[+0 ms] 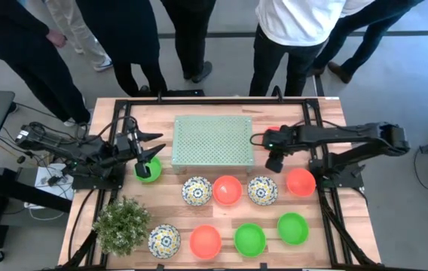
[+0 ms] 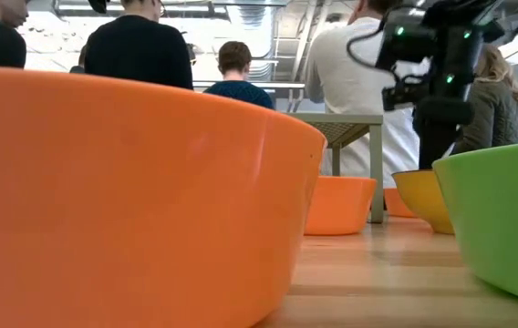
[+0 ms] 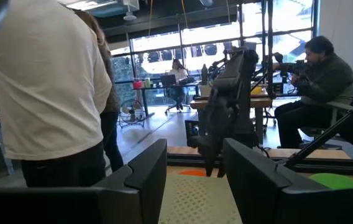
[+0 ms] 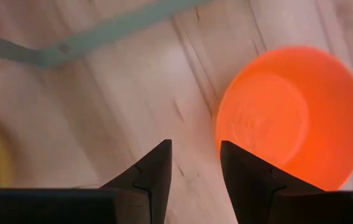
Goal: Pick & Place Mini bowls
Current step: Put the orange bowl on the shelf
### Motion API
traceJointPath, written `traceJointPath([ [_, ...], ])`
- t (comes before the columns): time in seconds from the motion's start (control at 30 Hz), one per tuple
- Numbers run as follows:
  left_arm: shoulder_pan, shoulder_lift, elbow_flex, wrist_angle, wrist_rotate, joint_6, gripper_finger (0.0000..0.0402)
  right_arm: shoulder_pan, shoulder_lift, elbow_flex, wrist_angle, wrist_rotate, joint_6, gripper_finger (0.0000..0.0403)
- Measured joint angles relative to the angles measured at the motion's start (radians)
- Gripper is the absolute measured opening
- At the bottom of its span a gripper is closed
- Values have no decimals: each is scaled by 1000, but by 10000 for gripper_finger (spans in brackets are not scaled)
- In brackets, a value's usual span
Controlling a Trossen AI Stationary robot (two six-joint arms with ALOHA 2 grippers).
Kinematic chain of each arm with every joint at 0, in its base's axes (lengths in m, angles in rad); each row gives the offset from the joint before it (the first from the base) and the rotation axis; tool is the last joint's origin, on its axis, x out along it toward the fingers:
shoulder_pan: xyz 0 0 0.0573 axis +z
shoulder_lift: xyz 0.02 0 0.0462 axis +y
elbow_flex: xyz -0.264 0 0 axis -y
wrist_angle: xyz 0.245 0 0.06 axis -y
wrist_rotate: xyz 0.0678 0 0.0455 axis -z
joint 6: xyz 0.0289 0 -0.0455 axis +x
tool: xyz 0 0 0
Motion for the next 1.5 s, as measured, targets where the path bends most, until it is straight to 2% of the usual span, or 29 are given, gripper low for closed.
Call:
traceJointPath([
  [0.2, 0, 9, 0, 0, 0, 0, 159, -43, 97, 0, 8, 8, 0, 132],
  [0.3, 0, 10, 0, 1, 0, 0, 159, -57, 128, 0, 11, 54, -1, 132],
  [0.4, 0, 11, 0, 1, 0, 0, 159, -70, 142, 0, 12, 81, -7, 133],
  [0.73, 0, 11, 0, 0, 0, 0, 159, -125, 187, 0, 63, 77, -63, 125],
  [0.9, 0, 13, 0, 1, 1, 0, 159, -144, 201, 0, 80, 70, -64, 88],
  [1.07, 0, 21, 0, 1, 1, 0, 159, -152, 207, 0, 76, 69, -64, 16],
  [1.27, 0, 30, 0, 2, 1, 0, 159, -147, 207, 26, -24, 66, -61, 11],
  [1.5, 0, 31, 0, 1, 1, 0, 159, -96, 206, 188, -247, 88, -15, 7],
])
